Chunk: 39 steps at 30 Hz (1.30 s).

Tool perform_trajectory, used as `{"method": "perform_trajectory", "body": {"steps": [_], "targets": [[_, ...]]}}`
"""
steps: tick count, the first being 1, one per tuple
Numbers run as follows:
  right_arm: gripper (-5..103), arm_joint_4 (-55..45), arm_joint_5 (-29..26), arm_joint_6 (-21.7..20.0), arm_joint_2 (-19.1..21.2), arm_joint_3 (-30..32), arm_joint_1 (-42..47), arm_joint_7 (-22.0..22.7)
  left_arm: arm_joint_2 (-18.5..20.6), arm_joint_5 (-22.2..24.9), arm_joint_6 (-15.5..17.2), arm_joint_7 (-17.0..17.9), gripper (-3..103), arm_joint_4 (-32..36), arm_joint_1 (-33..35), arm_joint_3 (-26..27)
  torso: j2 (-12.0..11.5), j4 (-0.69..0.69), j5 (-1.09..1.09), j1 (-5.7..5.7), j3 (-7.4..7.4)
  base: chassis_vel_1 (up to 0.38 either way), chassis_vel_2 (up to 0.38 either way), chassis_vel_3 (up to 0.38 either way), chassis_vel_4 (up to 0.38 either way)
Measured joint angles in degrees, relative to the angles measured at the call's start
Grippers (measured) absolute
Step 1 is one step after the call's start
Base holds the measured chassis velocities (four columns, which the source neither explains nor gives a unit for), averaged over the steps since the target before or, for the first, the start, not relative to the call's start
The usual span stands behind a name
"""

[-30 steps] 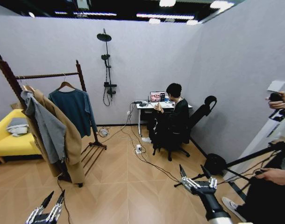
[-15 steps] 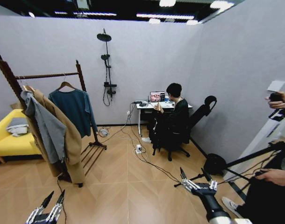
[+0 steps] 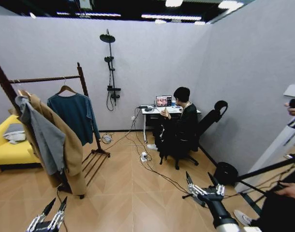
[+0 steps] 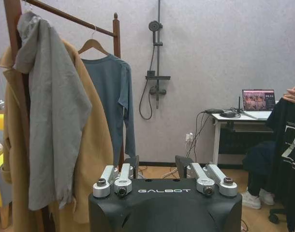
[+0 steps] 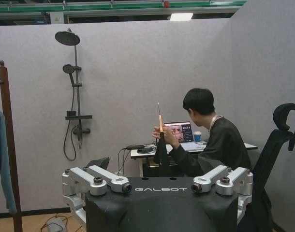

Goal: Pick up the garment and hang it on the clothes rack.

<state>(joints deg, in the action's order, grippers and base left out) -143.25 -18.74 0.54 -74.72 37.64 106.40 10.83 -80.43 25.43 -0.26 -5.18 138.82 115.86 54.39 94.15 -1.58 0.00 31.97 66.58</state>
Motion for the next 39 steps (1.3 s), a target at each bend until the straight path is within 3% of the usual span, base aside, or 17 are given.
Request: {"method": "perform_trajectory", "body": {"steps": [21, 39], "targets": [[100, 0.0, -1.9, -0.4, -0.2, 0.5, -0.8, 0.5, 0.0, 0.0, 0.0, 0.0, 46, 0.0, 0.0, 0.0, 0.0, 0.00, 0.00, 0.01, 0.01, -0.340, 0.324, 0.323, -0.328], [100, 0.0, -0.4, -1.5, 0.3, 1.3, -2.2, 4.3, 0.0, 0.0, 0.0, 0.0, 46, 0.0, 0.0, 0.0, 0.0, -0.02, 0.00, -0.01, 0.00, -0.354, 0.355, 0.355, -0.359]]}}
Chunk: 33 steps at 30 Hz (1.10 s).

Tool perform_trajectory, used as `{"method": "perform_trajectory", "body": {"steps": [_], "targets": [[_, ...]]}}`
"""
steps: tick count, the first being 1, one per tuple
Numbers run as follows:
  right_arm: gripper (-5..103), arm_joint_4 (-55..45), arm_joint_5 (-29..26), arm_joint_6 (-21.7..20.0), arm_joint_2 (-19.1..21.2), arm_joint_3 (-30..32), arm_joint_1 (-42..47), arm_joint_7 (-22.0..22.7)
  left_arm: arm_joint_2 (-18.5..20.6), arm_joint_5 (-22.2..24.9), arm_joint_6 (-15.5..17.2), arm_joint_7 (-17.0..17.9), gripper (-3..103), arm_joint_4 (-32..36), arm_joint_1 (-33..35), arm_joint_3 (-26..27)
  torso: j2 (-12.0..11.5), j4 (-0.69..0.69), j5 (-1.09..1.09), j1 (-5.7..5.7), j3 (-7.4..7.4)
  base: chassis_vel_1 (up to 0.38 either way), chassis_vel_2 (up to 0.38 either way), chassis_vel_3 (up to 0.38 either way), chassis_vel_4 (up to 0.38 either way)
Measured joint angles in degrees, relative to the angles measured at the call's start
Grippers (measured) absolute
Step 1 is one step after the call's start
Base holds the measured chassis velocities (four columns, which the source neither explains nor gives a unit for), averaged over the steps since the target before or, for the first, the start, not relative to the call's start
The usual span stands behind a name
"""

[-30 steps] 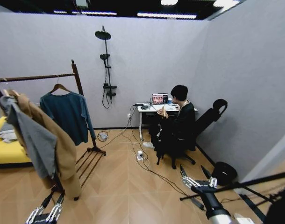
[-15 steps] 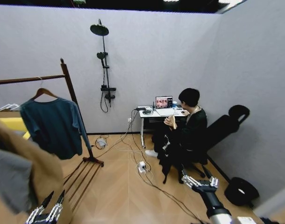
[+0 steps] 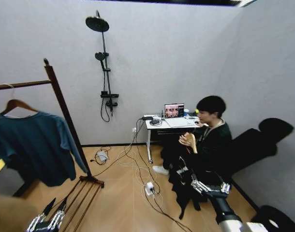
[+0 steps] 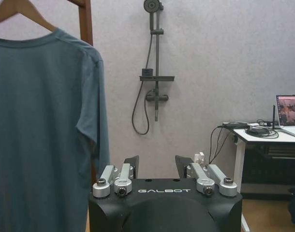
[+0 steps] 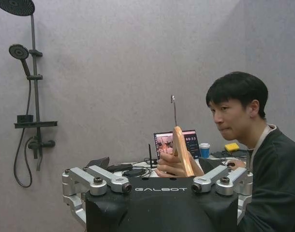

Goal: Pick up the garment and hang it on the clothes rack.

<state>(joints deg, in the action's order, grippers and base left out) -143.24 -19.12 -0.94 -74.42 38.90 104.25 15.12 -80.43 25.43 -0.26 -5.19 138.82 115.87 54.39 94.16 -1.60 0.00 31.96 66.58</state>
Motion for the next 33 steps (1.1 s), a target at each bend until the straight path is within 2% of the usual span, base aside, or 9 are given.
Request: {"method": "perform_trajectory", "body": {"steps": [7, 8, 9, 13, 14, 20, 26, 30, 33], "targets": [[100, 0.0, 0.2, -0.2, 0.5, -0.4, -1.2, 1.0, 0.0, 0.0, 0.0, 0.0, 46, 0.0, 0.0, 0.0, 0.0, 0.05, 0.00, 0.07, 0.02, -0.323, 0.342, 0.309, -0.303], [100, 0.0, 0.6, -1.0, 0.3, -0.9, -1.0, 1.5, 0.0, 0.0, 0.0, 0.0, 46, 0.0, 0.0, 0.0, -0.1, 0.00, -0.04, 0.11, 0.04, -0.260, 0.219, 0.195, -0.236], [100, 0.0, 2.0, -2.5, -0.2, -1.7, -0.2, 2.8, 0.0, 0.0, 0.0, 0.0, 46, 0.0, 0.0, 0.0, 0.0, -0.02, 0.05, 0.07, 0.02, -0.188, 0.161, 0.046, -0.114], [100, 0.0, 3.7, -5.1, -0.4, -1.9, 0.9, 5.3, 0.0, 0.0, 0.0, 0.0, 46, 0.0, 0.0, 0.0, 0.0, 0.08, -0.04, 0.06, 0.03, -0.110, 0.146, 0.069, -0.049], [100, 0.0, 4.1, -6.0, -0.1, -1.1, 0.9, 6.2, 0.0, 0.0, 0.0, 0.0, 46, 0.0, 0.0, 0.0, 0.0, 0.03, 0.00, 0.05, 0.02, 0.000, 0.000, 0.000, 0.000], [100, 0.0, 3.4, -7.2, 2.1, 4.5, -1.2, 5.6, 0.0, 0.0, 0.0, 0.0, 46, 0.0, 0.0, 0.0, 0.0, -0.01, 0.02, -0.08, -0.03, 0.049, -0.066, -0.063, 0.043], [100, 0.0, 6.0, -7.2, 1.2, 3.3, -1.2, 4.1, 0.0, 0.0, 0.0, 0.0, 46, 0.0, 0.0, 0.0, 0.0, 0.01, 0.01, -0.01, 0.00, 0.020, -0.025, -0.020, 0.020], [100, 0.0, 4.6, -7.0, 2.0, 4.7, -1.8, 4.2, 0.0, 0.0, 0.0, 0.0, 46, 0.0, 0.0, 0.0, 0.0, 0.01, 0.00, 0.02, 0.01, -0.011, 0.022, 0.012, -0.028], [100, 0.0, 0.6, -7.3, 3.5, 6.8, -3.0, 4.7, 0.0, 0.0, 0.0, 0.0, 46, 0.0, 0.0, 0.0, 0.0, 0.02, 0.00, 0.03, 0.01, -0.008, 0.007, 0.008, -0.019]]}}
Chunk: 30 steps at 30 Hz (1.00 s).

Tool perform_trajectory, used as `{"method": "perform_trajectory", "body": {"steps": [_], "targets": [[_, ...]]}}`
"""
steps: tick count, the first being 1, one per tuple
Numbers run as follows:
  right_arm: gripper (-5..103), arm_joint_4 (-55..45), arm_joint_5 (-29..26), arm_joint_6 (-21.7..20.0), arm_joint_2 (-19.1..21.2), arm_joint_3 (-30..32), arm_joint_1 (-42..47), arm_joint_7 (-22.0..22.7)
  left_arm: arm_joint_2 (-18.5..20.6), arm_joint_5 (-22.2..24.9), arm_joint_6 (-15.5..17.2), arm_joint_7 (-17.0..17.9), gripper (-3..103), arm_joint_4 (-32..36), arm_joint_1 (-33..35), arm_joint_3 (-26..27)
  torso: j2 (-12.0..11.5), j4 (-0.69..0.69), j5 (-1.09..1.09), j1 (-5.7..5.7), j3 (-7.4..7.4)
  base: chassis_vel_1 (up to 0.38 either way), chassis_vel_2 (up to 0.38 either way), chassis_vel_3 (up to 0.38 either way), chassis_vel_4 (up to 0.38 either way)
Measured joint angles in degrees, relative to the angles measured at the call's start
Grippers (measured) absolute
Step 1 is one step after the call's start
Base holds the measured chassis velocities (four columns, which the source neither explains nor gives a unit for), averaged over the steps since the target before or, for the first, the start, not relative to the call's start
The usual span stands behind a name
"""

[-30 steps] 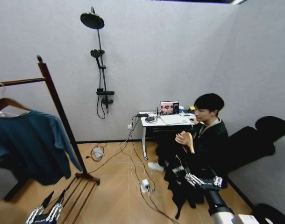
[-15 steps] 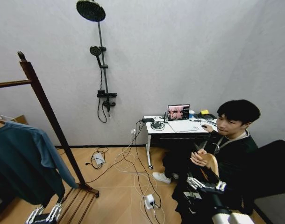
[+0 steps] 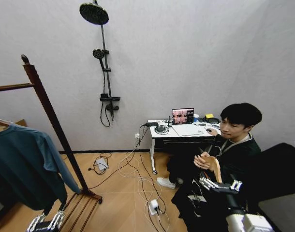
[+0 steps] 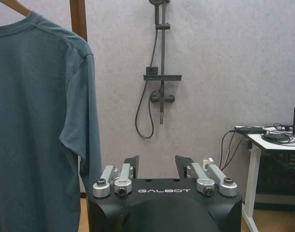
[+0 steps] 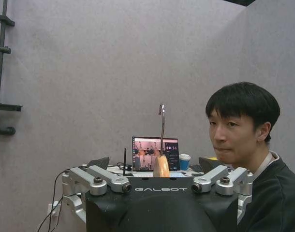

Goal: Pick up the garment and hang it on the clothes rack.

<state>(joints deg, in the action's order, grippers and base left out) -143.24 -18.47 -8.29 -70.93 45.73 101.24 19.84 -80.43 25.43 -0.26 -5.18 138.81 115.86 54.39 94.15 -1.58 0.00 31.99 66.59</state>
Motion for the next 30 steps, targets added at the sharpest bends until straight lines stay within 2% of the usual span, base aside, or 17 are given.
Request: {"method": "perform_trajectory", "body": {"steps": [9, 10, 11, 13, 20, 21, 22, 25, 28, 29, 30], "targets": [[101, 0.1, -6.7, -2.0, 2.4, 1.0, -3.6, 0.2, 0.0, 0.0, 0.0, 0.0, 46, 0.0, 0.0, 0.0, 0.0, -0.01, 0.00, -0.01, 0.00, 0.000, 0.000, 0.000, 0.000], [90, 0.6, -7.4, -2.4, 2.6, 1.0, -4.0, 0.4, 0.0, 0.0, 0.0, 0.0, 46, 0.0, 0.0, 0.0, 0.0, -0.01, 0.01, -0.01, 0.00, 0.000, 0.000, 0.000, 0.000], [90, 0.6, -7.4, -2.4, 2.6, 1.0, -4.0, 0.4, 0.0, 0.0, 0.0, 0.0, 46, 0.0, 0.0, 0.0, 0.0, -0.01, 0.01, -0.01, 0.00, 0.000, 0.000, 0.000, 0.000], [83, 1.8, -8.4, -3.0, 3.0, 1.0, -4.6, 0.6, 0.0, 0.0, 0.0, 0.0, 46, 0.0, 0.0, 0.0, 0.0, -0.01, 0.00, -0.01, 0.00, 0.000, 0.000, 0.000, 0.000], [89, 5.6, -9.8, -4.0, 4.6, 0.8, -6.9, 1.0, 0.0, 0.0, 0.0, 0.0, 46, 0.0, 0.0, 0.0, 0.0, 0.00, 0.00, -0.02, 0.00, 0.000, 0.000, 0.000, 0.000], [84, 6.2, -10.0, -4.0, 4.9, 0.7, -7.4, 1.0, 0.0, 0.0, 0.0, 0.0, 46, 0.0, 0.0, 0.0, 0.0, 0.00, -0.01, -0.01, 0.00, 0.000, 0.000, 0.000, 0.000], [84, 6.2, -10.0, -4.0, 4.9, 0.7, -7.4, 1.0, 0.0, 0.0, 0.0, 0.0, 46, 0.0, 0.0, 0.0, 0.0, 0.00, -0.01, -0.01, 0.00, 0.000, 0.000, 0.000, 0.000], [68, 7.3, -10.7, -3.9, 5.3, 0.6, -8.1, 1.1, 0.0, 0.0, 0.0, 0.0, 46, 0.0, 0.0, 0.0, 0.0, 0.00, -0.01, -0.01, 0.00, 0.000, 0.000, 0.000, 0.000], [62, 7.3, -10.8, -3.8, 5.2, 0.5, -8.1, 1.1, 0.0, 0.0, 0.0, 0.0, 46, 0.0, 0.0, 0.0, 0.0, -0.01, 0.00, -0.02, 0.00, 0.000, 0.000, 0.000, 0.000], [52, 7.3, -10.8, -3.8, 5.1, 0.4, -8.1, 1.1, 0.0, 0.0, 0.0, 0.0, 46, 0.0, 0.0, 0.0, 0.0, -0.01, 0.00, -0.02, 0.00, 0.000, 0.000, 0.000, 0.000], [52, 7.3, -10.8, -3.8, 5.1, 0.4, -8.1, 1.1, 0.0, 0.0, 0.0, 0.0, 46, 0.0, 0.0, 0.0, 0.0, -0.01, 0.00, -0.02, 0.00, 0.000, 0.000, 0.000, 0.000]]}}
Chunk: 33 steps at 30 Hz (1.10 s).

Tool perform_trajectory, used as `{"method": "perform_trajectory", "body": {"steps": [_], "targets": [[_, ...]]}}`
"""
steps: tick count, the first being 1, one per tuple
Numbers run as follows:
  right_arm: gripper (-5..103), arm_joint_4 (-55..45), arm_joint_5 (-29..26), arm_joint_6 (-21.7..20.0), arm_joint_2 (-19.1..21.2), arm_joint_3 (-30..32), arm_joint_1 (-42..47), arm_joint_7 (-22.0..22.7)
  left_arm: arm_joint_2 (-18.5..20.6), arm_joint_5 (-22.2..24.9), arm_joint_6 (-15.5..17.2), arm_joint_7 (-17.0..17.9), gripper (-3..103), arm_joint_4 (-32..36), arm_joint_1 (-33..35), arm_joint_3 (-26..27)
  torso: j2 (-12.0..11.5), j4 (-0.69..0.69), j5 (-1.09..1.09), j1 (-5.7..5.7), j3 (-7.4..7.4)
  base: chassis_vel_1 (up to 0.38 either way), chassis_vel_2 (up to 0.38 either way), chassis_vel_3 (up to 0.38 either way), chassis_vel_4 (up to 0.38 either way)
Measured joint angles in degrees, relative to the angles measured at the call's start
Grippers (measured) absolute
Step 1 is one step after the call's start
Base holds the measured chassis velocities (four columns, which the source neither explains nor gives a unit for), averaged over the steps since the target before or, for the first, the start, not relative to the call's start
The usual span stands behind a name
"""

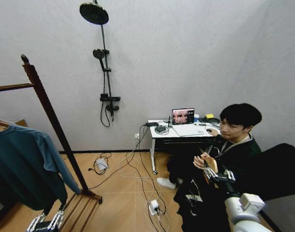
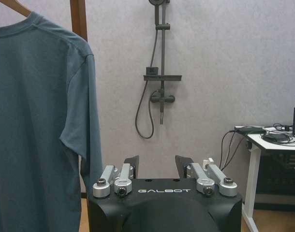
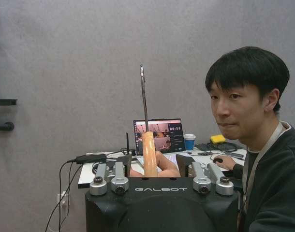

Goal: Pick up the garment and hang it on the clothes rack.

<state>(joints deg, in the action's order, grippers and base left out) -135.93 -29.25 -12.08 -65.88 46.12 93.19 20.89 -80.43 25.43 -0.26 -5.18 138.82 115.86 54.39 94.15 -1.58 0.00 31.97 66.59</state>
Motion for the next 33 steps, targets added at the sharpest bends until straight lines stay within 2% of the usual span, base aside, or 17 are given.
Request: {"method": "perform_trajectory", "body": {"steps": [2, 4, 5, 10, 12, 25, 27, 30, 32, 33], "targets": [[41, 0.0, 0.0, 0.1, 0.2, -0.1, 0.1, -0.1, 0.0, 0.0, 0.0, 0.0, 46, 0.0, 0.0, 0.0, 0.0, 0.00, 0.00, 0.00, 0.00, 0.000, 0.000, 0.000, 0.000], [41, 0.0, 0.0, 0.2, 0.4, -0.1, 0.2, -0.1, 0.0, 0.0, 0.0, 0.0, 46, 0.0, 0.0, 0.0, 0.0, 0.00, 0.00, 0.00, 0.00, 0.000, 0.000, 0.000, 0.000], [30, -0.1, 0.0, 0.4, 0.6, -0.1, 0.4, -0.1, 0.0, 0.0, 0.0, 0.0, 46, 0.0, 0.0, 0.0, 0.0, 0.00, 0.00, 0.00, 0.00, 0.000, 0.000, 0.000, 0.000], [20, -0.4, 0.1, 0.7, 0.7, -0.1, 0.7, -0.2, 0.0, 0.0, 0.0, 0.0, 46, 0.0, 0.0, 0.0, 0.0, 0.00, 0.00, 0.00, 0.00, 0.000, 0.000, 0.000, 0.000], [10, -0.6, 0.1, 0.7, 0.6, -0.1, 0.8, -0.3, 0.0, 0.0, 0.0, 0.0, 46, 0.0, 0.0, 0.0, 0.0, 0.00, 0.00, 0.00, 0.00, 0.000, 0.000, 0.000, 0.000], [10, -1.7, 0.1, 1.1, 0.1, -0.1, 1.9, -0.8, 0.0, 0.0, 0.0, 0.0, 46, 0.0, 0.0, 0.0, 0.0, 0.00, 0.00, 0.00, 0.00, 0.000, 0.000, 0.000, 0.000], [10, -3.0, -1.4, 3.1, 1.7, -0.2, 1.7, -4.5, 0.0, 0.0, 0.0, 0.0, 46, 0.0, 0.0, 0.0, 0.0, -0.03, -0.01, 0.00, 0.00, 0.000, 0.000, 0.000, 0.000], [10, -4.1, -2.6, 3.3, 3.1, -0.5, 1.0, -6.0, 0.0, 0.0, 0.0, 0.0, 46, 0.0, 0.0, 0.0, 0.0, -0.02, 0.00, -0.01, 0.00, 0.000, 0.000, 0.000, 0.000], [10, -6.2, -5.6, 3.6, 6.9, -1.1, -1.8, -9.7, 0.0, 0.0, 0.0, 0.0, 46, 0.0, 0.0, 0.0, 0.0, 0.04, 0.02, -0.01, -0.01, 0.000, 0.000, 0.000, 0.000], [10, -6.2, -5.6, 3.6, 6.9, -1.1, -1.8, -9.7, 0.0, 0.0, 0.0, 0.0, 46, 0.0, 0.0, 0.0, 0.0, 0.04, 0.02, -0.01, -0.01, 0.000, 0.000, 0.000, 0.000]]}}
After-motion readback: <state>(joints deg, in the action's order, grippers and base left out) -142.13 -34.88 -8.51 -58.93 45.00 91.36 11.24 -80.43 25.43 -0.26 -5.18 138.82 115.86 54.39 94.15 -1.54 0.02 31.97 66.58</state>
